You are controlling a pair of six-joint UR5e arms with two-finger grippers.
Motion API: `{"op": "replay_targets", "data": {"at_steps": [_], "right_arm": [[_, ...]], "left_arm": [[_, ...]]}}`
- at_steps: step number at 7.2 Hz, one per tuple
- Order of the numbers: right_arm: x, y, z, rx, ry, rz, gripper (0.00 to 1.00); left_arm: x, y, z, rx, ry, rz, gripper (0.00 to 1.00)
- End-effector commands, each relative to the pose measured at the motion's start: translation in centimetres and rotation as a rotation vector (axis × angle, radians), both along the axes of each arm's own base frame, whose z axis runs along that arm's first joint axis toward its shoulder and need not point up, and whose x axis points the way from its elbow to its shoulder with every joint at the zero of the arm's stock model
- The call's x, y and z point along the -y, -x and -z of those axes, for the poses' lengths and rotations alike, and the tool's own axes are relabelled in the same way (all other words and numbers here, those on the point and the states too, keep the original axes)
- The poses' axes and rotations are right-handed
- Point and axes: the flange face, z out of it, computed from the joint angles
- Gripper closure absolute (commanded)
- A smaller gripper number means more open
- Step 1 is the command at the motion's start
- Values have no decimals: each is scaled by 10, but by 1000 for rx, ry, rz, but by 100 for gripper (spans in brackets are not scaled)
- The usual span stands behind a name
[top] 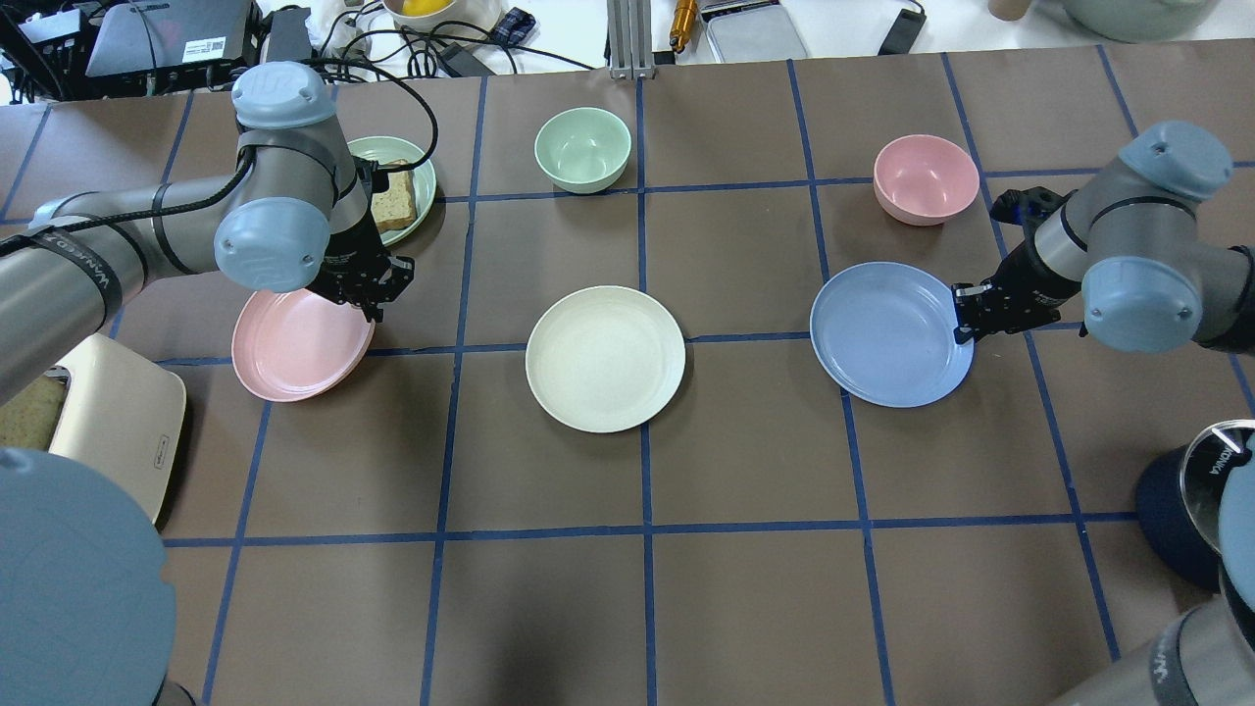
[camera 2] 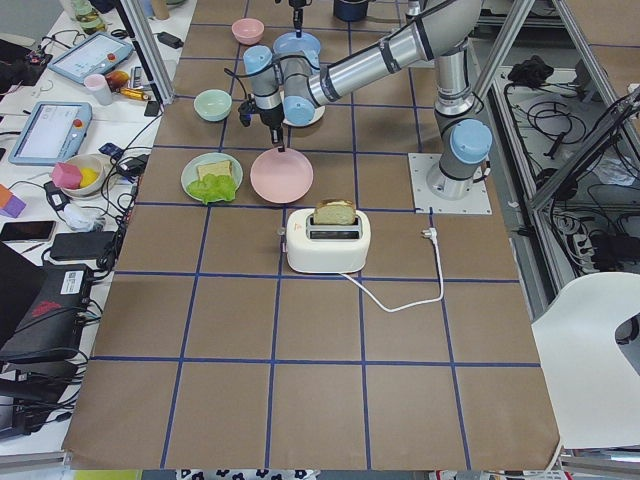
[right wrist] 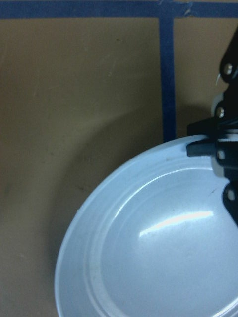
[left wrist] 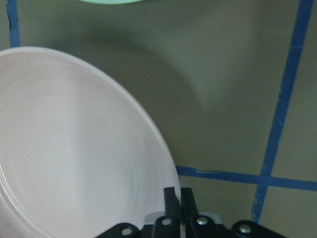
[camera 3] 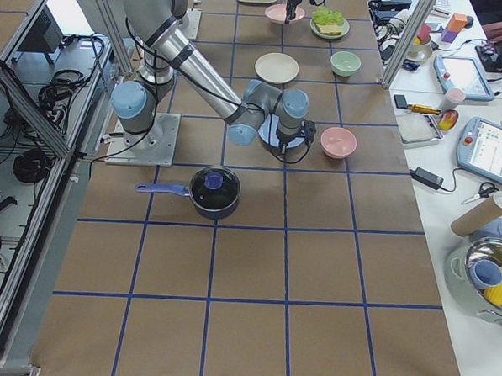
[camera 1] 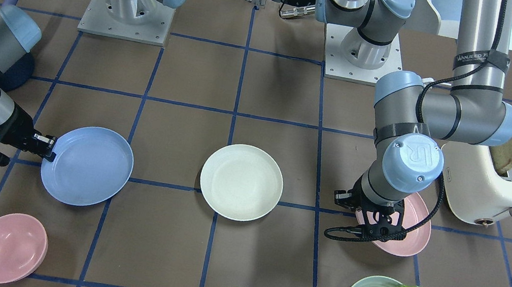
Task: Stack three plates with pink and blue
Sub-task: 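Grip pink plate rim with left gripper while right grips blue plate, then carry the pink plate onto the cream plate with the left gripper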
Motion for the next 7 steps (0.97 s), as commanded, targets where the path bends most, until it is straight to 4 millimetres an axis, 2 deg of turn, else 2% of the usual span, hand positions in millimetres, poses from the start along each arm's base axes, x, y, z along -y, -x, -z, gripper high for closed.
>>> {"op": "replay_targets", "data": {"at_steps": [1,3,4,5,6,7], "right_arm": [[7,3,-18,-10,23,-3,100],[11,5,-26,-1,2,-1,100],[11,5,-27,-1,0,-1,100],[16,7,-33,-6,13,-3,100],[20,9,-41,3,-8,-3,100],[25,11,-49,4,-11,-4,100]], "left_arm": [[-12,79,-28,13,39,-10,100],[-37,173,-19,30,73,-100,100],[-56,213,-18,2,73,-106,100],[-66,253,-21,-36,127,-105,100],[-70,288,-13,-47,144,-61,100],[-67,304,-6,-48,144,-44,100]]}}
